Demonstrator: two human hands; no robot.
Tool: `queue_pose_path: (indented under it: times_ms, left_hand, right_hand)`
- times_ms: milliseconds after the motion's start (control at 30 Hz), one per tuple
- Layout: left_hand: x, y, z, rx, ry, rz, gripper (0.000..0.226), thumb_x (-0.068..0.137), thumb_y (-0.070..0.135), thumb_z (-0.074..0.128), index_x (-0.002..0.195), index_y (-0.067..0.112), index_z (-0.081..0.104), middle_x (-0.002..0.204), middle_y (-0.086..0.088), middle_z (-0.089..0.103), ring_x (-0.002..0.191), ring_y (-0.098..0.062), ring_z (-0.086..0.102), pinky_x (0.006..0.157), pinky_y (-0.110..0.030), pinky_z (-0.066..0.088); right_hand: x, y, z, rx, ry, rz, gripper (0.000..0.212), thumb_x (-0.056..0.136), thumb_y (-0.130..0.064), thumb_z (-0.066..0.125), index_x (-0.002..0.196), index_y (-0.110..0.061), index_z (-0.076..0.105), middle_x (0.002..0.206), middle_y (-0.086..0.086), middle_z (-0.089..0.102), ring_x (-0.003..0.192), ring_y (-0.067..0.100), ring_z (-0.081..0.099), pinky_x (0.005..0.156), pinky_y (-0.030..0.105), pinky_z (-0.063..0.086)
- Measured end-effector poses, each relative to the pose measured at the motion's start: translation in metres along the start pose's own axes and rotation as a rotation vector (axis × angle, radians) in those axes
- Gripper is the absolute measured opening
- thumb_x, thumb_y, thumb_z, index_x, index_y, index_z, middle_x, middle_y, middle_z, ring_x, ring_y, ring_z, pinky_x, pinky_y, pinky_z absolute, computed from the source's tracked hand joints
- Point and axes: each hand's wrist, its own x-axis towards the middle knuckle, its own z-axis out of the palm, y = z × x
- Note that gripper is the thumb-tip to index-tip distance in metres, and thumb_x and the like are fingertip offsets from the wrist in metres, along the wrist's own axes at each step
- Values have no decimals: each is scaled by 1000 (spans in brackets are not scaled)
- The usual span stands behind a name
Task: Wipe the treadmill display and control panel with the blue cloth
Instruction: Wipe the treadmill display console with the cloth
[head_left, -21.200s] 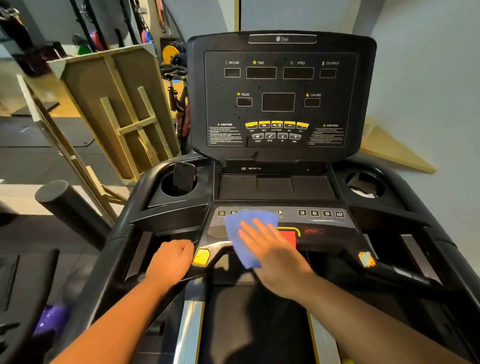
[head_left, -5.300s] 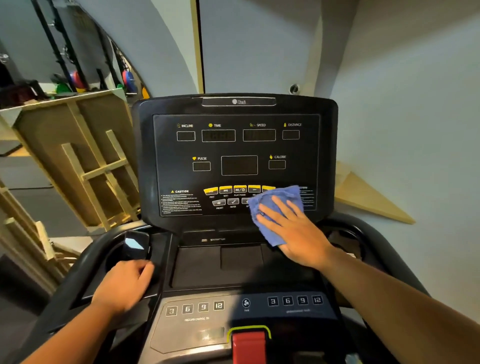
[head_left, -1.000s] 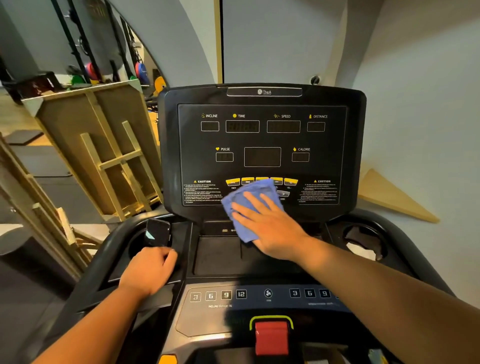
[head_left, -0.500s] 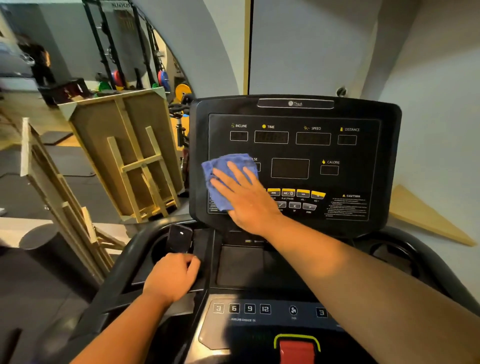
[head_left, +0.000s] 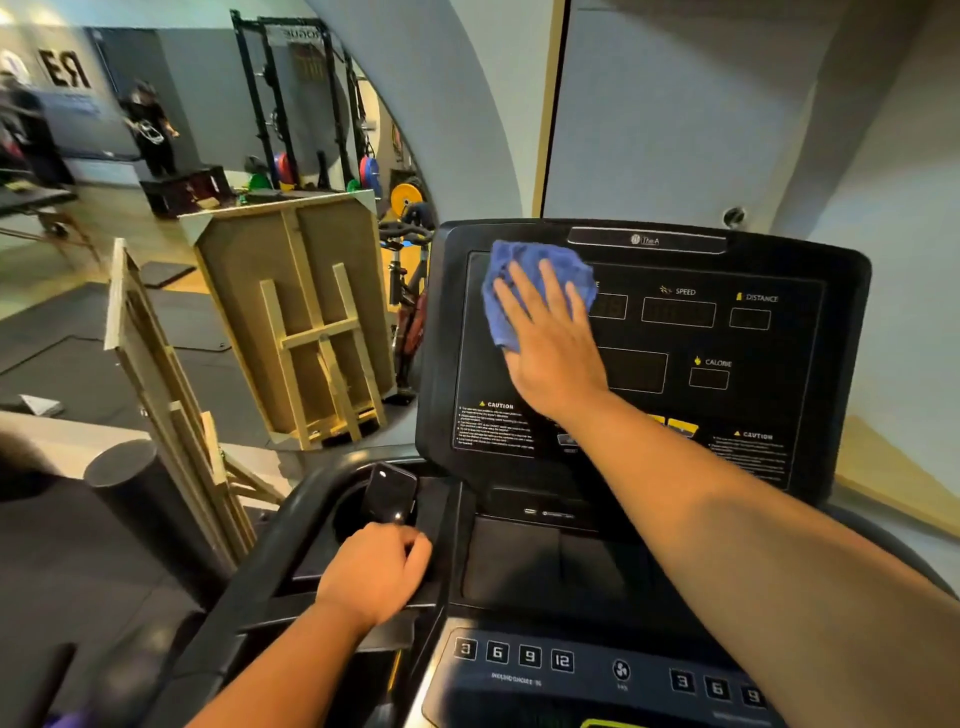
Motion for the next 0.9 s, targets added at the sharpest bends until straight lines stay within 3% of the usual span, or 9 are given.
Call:
queue_pose_path:
  times_ms: [100,200,300,467,600,700,833,900]
  left_hand:
    - [0,1,0,0,12,2,46,100,39,42,58,20,49,60,-1,60,59,-14,59,59,-29,39]
    - [0,0,1,-2,10,8,46,99,42,41,61,20,52,63,-1,63,62,-14,61,60,-28,42]
    - [0,-1,1,-11,19,-2,47,100,44,40,64,18,56,65,-3,66,63,-15,63,64,-29,48]
    - [0,0,2,20,47,-24,45,98,44,39,68,15,55,68,-5,66,66,-19,63,69,-34,53]
    - [0,0,1,23,41,-21,45,96,46,37,68,17,56,67,-4,66,67,-17,64,69,-34,53]
    - [0,0,1,22,53,-17,44,97,46,39,72,16,59,68,-1,67,67,-15,65,71,-34,54]
    - [0,1,1,29,51,-31,43,100,42,43,67,18,56,64,-1,64,65,-15,63,65,-31,49]
    - [0,2,1,26,55,-27,44,101,40,44,64,18,55,61,0,62,63,-14,62,60,-28,44]
  right_hand:
    - [-40,-7,11,8,9,33,85,88,-33,58,160,-19,16,169,7,9,154,37,-2,124,56,5]
    - [-64,-41,30,-1,-41,-153,87,83,-32,64,159,-19,23,167,8,17,153,40,6,122,57,5]
    - [-24,-45,27,-50,-54,-332,83,88,-34,56,160,-21,18,168,6,11,154,37,4,123,56,5]
    - [40,-7,0,-49,18,-129,78,93,-38,54,160,-22,18,169,5,10,155,33,2,124,51,4]
    - [-5,22,-1,-15,80,87,80,93,-36,53,161,-17,13,169,10,8,154,38,-1,123,57,10]
    - [-45,8,15,-18,41,9,82,89,-32,57,160,-18,19,168,10,13,154,40,0,122,60,11]
    - [-14,26,11,-126,-3,-206,75,92,-34,52,160,-21,21,168,7,14,154,39,7,123,55,6]
    - [7,46,-1,-127,1,-165,74,94,-36,50,160,-22,19,168,6,12,154,37,6,123,53,5]
